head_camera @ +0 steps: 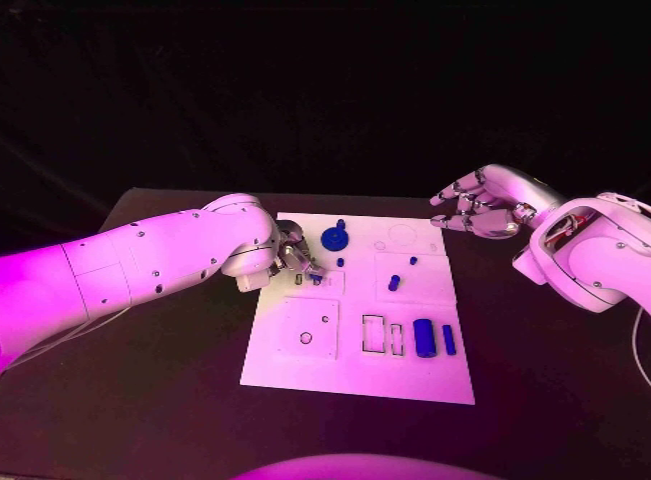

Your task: Assemble the parts on the task board

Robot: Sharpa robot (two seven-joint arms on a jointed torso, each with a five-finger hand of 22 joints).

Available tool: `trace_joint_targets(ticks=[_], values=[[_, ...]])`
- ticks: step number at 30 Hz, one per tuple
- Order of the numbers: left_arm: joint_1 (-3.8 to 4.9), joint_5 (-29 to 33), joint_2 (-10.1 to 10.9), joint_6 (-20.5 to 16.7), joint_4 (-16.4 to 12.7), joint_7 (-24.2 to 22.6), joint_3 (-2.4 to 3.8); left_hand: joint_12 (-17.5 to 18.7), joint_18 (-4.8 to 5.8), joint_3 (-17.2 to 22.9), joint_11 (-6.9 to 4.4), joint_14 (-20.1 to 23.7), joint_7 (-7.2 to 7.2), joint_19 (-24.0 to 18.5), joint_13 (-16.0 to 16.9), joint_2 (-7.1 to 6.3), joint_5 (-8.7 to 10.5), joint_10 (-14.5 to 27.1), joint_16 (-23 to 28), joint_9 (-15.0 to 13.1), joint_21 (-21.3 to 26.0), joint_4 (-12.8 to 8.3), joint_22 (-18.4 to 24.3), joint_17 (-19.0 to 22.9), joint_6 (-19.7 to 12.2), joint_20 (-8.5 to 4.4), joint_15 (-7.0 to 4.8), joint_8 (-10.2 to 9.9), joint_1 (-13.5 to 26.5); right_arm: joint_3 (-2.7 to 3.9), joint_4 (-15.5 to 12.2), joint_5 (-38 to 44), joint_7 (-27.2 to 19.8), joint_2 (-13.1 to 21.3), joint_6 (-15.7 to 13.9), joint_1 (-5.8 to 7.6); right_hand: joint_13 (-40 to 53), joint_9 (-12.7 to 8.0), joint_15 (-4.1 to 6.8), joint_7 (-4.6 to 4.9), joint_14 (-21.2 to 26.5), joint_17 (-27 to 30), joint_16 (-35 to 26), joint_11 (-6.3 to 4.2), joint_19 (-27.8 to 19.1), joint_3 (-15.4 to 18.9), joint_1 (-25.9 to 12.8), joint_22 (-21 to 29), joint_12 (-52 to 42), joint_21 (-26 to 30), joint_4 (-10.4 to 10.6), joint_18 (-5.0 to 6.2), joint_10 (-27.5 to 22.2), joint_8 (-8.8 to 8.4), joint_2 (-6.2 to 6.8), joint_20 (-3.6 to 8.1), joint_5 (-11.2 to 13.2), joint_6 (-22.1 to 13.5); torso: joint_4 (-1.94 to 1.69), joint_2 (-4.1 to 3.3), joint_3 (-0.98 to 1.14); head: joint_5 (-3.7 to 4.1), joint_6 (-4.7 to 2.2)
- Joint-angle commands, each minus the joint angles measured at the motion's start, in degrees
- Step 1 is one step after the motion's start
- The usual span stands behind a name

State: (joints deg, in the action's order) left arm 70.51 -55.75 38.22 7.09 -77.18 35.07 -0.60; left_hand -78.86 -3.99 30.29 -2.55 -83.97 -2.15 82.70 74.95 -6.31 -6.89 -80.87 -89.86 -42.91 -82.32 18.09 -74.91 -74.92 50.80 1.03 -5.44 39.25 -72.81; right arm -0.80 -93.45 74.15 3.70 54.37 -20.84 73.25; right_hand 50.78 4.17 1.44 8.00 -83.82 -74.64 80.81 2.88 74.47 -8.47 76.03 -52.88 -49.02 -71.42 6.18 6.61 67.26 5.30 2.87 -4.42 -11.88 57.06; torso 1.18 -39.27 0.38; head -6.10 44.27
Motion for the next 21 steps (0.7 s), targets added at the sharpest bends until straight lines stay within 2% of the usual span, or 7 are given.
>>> trace_joint_targets(ticks=[1, 6, 11, 21], values=[[0.01, 0.63, 0.4, -0.71, -0.46, -1.08, 0.03, -0.25, 0.86, 9.12, 0.26, -6.03, 0.47, 0.1, 0.55, -0.12, -0.35, -0.32, -0.14, -0.27, 0.27, -8.52, -1.73, -15.08, 0.77, 0.07, 0.06, 0.12, 1.05, -0.03, 0.09, 0.6, 0.16, -0.14, 0.83, -0.01, -0.07, -0.06, 0.05, 0.1, -2.95, -0.02, -0.21, 0.02, -0.3, -0.25, 0.47, 0.05, 0.28, 0.2, 0.09, 0.3, -0.29, 0.23, 0.03, -0.07, -0.25, -0.31, -0.01, 0.0, 0.04, -0.13, 0.03], [0.02, 0.61, 0.82, -0.95, -0.68, -1.2, 0.04, -0.32, 0.91, 10.14, 0.25, -6.03, 0.51, 0.23, 0.69, -0.34, -0.38, -0.45, -0.14, -0.52, 0.15, -9.12, -1.98, -15.08, 0.86, 0.04, 0.03, 0.14, 1.81, -0.07, 0.2, 0.57, 0.14, -0.28, 0.91, -0.04, -0.13, -0.06, 0.05, 0.1, -2.93, 0.13, -0.31, 0.02, -0.34, -0.28, 0.59, 0.16, 0.33, 0.27, 0.06, 0.31, -0.32, 0.24, 0.07, -0.06, -0.28, -0.31, 0.02, -0.06, 0.02, -0.27, 0.05], [0.02, -0.38, 0.78, 0.37, -0.68, -0.99, 0.04, -0.31, 0.93, 10.5, 0.24, -6.03, 0.53, 0.28, 0.69, -0.45, -0.41, -0.46, -0.14, -0.61, 0.1, -9.41, -2.08, -15.08, 0.89, 0.03, 0.02, 0.14, 2.04, -0.1, 0.28, 0.54, 0.15, -0.35, 1.01, -0.05, -0.13, -0.06, 0.05, 0.1, -2.93, 0.13, -0.31, 0.02, -0.34, -0.28, 0.59, 0.16, 0.33, 0.27, 0.06, 0.31, -0.32, 0.24, 0.07, -0.06, -0.28, -0.31, 0.1, -0.05, 0.03, -0.4, 0.18], [0.02, -5.19, -0.37, 2.32, -0.62, -0.4, 0.02, -0.2, 0.97, 11.42, 0.22, -6.03, 0.54, 0.39, 0.61, -0.75, -0.53, -0.44, -0.14, -0.82, -0.01, -10.24, -2.31, -15.08, 0.95, 0.01, 0.0, 0.08, 2.55, -0.13, 0.34, 0.52, 0.18, -0.46, 1.26, -0.07, -0.12, -0.07, 0.05, 0.1, -2.94, 0.08, -0.29, 0.03, -0.32, -0.29, 0.62, 0.12, 0.32, 0.25, 0.07, 0.3, -0.31, 0.25, 0.09, -0.06, -0.29, -0.31, 0.14, -0.09, 0.03, -0.4, 0.53]])
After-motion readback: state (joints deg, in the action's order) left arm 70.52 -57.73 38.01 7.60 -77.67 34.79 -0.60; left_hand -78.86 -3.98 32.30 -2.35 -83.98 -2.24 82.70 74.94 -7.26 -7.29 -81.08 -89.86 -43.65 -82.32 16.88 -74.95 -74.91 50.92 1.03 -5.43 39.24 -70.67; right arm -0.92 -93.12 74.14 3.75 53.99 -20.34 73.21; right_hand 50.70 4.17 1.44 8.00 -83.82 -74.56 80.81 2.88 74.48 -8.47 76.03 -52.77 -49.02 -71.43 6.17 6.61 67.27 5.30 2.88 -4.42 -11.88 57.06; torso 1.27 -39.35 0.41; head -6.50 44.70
